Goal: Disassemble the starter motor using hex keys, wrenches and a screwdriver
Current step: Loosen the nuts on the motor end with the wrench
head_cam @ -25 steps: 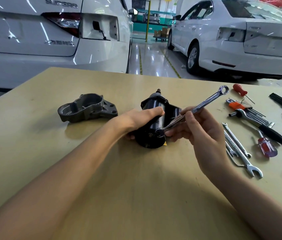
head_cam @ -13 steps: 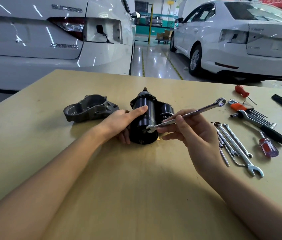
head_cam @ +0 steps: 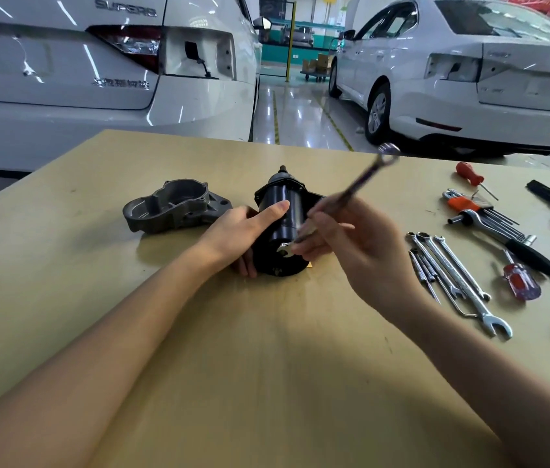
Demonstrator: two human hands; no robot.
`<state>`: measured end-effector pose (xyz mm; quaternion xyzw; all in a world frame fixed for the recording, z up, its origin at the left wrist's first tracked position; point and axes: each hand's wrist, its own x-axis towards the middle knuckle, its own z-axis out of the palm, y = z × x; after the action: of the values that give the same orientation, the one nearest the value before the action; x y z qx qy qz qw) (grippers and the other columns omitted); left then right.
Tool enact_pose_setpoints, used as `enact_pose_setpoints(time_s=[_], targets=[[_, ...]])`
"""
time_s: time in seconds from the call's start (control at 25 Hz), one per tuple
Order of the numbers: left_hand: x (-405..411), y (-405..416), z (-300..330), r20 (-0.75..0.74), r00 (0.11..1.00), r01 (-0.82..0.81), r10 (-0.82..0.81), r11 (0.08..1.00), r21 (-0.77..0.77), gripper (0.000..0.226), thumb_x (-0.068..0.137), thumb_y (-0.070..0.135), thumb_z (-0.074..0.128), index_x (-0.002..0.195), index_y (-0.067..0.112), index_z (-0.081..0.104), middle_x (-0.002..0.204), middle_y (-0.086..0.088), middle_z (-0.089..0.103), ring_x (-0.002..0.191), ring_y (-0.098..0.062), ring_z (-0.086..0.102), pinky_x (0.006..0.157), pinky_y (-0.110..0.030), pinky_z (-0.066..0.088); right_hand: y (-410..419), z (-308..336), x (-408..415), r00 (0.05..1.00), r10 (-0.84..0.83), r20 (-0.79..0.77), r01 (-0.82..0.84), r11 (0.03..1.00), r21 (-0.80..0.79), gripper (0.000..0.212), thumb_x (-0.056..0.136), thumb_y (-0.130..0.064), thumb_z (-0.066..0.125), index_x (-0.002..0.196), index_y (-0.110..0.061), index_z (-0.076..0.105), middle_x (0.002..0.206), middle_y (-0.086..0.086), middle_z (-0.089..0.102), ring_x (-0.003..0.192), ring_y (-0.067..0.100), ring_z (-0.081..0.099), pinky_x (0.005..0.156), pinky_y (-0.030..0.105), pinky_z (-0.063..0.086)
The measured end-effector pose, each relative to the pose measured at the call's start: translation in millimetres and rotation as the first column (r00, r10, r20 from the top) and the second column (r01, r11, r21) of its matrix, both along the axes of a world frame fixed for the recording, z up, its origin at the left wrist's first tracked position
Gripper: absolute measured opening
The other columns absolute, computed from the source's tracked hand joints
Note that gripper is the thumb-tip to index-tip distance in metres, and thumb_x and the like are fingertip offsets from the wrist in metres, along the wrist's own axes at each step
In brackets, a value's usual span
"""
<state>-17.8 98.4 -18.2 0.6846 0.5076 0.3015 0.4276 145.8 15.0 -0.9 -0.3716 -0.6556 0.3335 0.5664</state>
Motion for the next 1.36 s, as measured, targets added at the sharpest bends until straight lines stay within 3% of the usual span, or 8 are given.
enact_pose_setpoints(time_s=[0.2, 0.28, 0.44, 0.56, 0.68, 0.84, 1.16, 1.36], targets=[[-16, 0, 4, 0.027, 0.994, 0.108, -0.105, 0.985, -0.135, 0.015, 0.1, 0.012, 0.041, 0.095, 0.002, 0.051, 0.066, -0.014, 0.062, 0.046, -0.019, 0.063, 0.04, -0.027, 0.052, 24, 34, -22, 0.808, 0.127, 0.575, -0.194, 0.979, 0.056, 0.009, 0.092, -0.011, 0.059, 0.094, -0.01, 0.068, 0.072, -0.005, 0.062, 0.063, 0.003, 0.057, 0.065, 0.027, 0.048], [-23, 4, 7, 0.077, 0.996, 0.069, -0.05, 0.96, -0.272, 0.021, 0.092, -0.013, 0.043, 0.09, 0.004, 0.056, 0.071, -0.011, 0.067, 0.063, -0.02, 0.069, 0.057, -0.028, 0.058, 24, 39, -31, 0.672, 0.201, 0.712, -0.301, 0.953, 0.016, 0.012, 0.092, -0.013, 0.061, 0.091, -0.009, 0.072, 0.076, -0.004, 0.067, 0.07, 0.006, 0.061, 0.071, 0.024, 0.046], [-22, -1, 12, 0.05, 0.994, 0.102, -0.095, 0.978, -0.184, 0.027, 0.091, 0.01, 0.059, 0.111, -0.007, 0.053, 0.098, -0.024, 0.06, 0.091, -0.032, 0.057, 0.092, -0.054, 0.045, 19, 35, -39, 0.389, 0.052, 0.92, -0.376, 0.92, 0.107, 0.015, 0.092, -0.017, 0.06, 0.096, -0.015, 0.074, 0.085, -0.003, 0.07, 0.085, 0.015, 0.06, 0.078, 0.029, 0.043], [-19, -7, 14, 0.055, 0.981, 0.191, -0.185, 0.971, -0.144, 0.072, 0.079, 0.044, 0.064, 0.126, -0.008, 0.047, 0.111, -0.033, 0.058, 0.091, -0.029, 0.056, 0.09, -0.047, 0.05, 4, 18, -29, 0.633, 0.034, 0.773, -0.359, 0.898, 0.255, 0.014, 0.092, -0.01, 0.061, 0.097, -0.005, 0.073, 0.082, -0.002, 0.065, 0.077, 0.01, 0.055, 0.075, 0.02, 0.043], [-18, -7, 13, 0.137, 0.975, 0.198, -0.175, 0.964, -0.176, 0.073, 0.073, 0.048, 0.06, 0.119, -0.007, 0.048, 0.095, -0.034, 0.062, 0.059, -0.025, 0.066, 0.048, -0.028, 0.056, -9, -2, -8, 0.992, 0.037, 0.123, -0.053, 0.99, 0.132, 0.011, 0.093, -0.006, 0.056, 0.091, 0.002, 0.064, 0.076, 0.013, 0.066, 0.062, 0.016, 0.059, 0.062, 0.027, 0.05], [-18, -5, 12, 0.185, 0.969, 0.202, -0.164, 0.956, -0.211, 0.075, 0.073, 0.05, 0.057, 0.12, -0.008, 0.047, 0.085, -0.03, 0.064, 0.051, -0.025, 0.065, 0.042, -0.028, 0.053, -8, -9, 8, 0.892, -0.104, -0.441, -0.021, 0.963, -0.269, 0.018, 0.099, -0.005, 0.04, 0.087, -0.002, 0.053, 0.074, 0.014, 0.069, 0.057, 0.023, 0.064, 0.057, 0.03, 0.053], [-17, -8, 15, 0.19, 0.971, 0.187, -0.148, 0.961, -0.206, 0.075, 0.072, 0.051, 0.058, 0.119, -0.007, 0.047, 0.085, -0.03, 0.064, 0.052, -0.025, 0.065, 0.043, -0.027, 0.054, -6, -13, 7, 0.883, -0.037, -0.468, -0.07, 0.976, -0.208, 0.01, 0.092, -0.012, 0.047, 0.087, -0.007, 0.055, 0.076, 0.013, 0.07, 0.064, 0.028, 0.068, 0.062, 0.033, 0.056], [-18, -7, 16, 0.154, 0.974, 0.191, -0.163, 0.964, -0.186, 0.072, 0.073, 0.05, 0.057, 0.116, -0.007, 0.049, 0.082, -0.027, 0.065, 0.051, -0.025, 0.065, 0.043, -0.027, 0.054, -8, -11, -1, 0.989, 0.012, -0.144, -0.012, 1.0, 0.005, 0.008, 0.093, -0.009, 0.052, 0.093, -0.002, 0.055, 0.081, 0.017, 0.068, 0.07, 0.029, 0.068, 0.066, 0.032, 0.056]])
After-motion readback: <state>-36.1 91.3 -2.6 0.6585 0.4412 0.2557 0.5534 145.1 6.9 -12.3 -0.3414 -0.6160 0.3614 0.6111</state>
